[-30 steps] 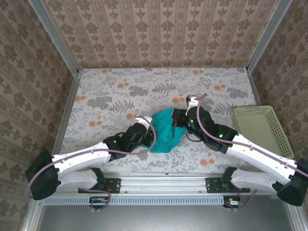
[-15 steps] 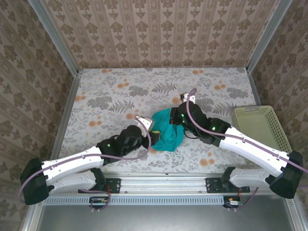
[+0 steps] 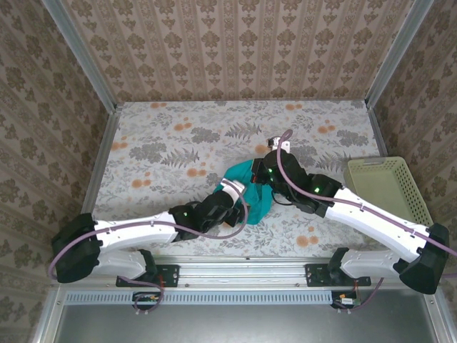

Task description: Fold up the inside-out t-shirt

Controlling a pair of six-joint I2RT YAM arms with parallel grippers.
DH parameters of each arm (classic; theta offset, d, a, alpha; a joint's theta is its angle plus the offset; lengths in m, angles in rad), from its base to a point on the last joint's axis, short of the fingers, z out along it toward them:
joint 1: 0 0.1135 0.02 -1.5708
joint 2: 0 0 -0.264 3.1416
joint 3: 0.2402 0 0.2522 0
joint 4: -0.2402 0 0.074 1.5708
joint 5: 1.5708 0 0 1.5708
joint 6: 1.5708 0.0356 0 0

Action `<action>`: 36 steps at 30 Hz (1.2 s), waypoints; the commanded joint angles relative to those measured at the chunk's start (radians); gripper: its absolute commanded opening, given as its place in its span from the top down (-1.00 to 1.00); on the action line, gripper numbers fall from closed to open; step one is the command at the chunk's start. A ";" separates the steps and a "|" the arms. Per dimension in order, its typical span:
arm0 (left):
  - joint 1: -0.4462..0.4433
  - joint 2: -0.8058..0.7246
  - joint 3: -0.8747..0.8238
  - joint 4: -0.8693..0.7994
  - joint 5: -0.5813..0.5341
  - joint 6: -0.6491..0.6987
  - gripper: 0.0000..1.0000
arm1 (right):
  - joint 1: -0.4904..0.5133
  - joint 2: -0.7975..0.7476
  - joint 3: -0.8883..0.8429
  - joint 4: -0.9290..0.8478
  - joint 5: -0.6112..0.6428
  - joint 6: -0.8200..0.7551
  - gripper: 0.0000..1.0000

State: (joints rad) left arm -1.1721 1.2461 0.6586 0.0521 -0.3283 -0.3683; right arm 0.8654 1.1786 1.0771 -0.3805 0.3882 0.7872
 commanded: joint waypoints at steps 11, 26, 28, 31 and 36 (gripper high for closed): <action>0.093 -0.016 0.021 0.022 0.074 -0.027 0.36 | 0.008 -0.003 -0.031 0.007 0.017 0.014 1.00; 0.084 0.015 0.014 0.122 0.178 -0.021 -0.09 | 0.014 0.002 -0.079 0.052 -0.044 0.026 1.00; 0.089 0.032 0.020 0.115 0.175 -0.019 0.09 | 0.014 -0.001 -0.083 0.053 -0.048 0.025 1.00; 0.094 0.044 0.021 0.110 0.184 -0.013 0.38 | 0.014 -0.010 -0.083 0.034 -0.024 0.027 1.00; 0.096 0.048 0.021 0.108 0.214 -0.004 0.63 | 0.007 -0.020 -0.088 0.033 -0.021 0.021 1.00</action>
State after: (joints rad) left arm -1.0798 1.2896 0.6586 0.1513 -0.1398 -0.3820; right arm 0.8715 1.1839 0.9985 -0.3561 0.3565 0.7971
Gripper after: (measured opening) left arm 0.209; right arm 0.065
